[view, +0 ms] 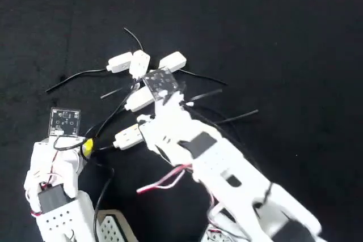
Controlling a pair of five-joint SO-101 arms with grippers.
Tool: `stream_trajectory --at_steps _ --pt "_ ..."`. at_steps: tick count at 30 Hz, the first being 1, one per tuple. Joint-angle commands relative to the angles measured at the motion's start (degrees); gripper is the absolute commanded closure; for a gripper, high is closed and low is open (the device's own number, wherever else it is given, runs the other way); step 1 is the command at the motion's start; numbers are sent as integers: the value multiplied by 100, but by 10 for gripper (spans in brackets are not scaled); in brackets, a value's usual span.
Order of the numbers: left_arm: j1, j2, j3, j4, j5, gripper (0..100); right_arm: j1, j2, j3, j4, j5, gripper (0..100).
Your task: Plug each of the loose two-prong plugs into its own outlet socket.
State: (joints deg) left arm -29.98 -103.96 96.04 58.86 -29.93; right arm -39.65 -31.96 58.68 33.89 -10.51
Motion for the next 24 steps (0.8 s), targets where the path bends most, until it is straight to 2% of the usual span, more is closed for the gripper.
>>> stream_trajectory --at_steps 1,14,20,24 --pt "-75 -18 127 273 -35 661 88 409 -435 -132 -167 987" --pt "-66 -18 127 369 -44 661 -229 646 -655 -123 -246 987" --pt "-66 -9 127 378 -35 661 -185 681 -1288 659 -334 987" --pt "-66 -9 127 378 -35 661 -220 699 -1367 756 -527 987"
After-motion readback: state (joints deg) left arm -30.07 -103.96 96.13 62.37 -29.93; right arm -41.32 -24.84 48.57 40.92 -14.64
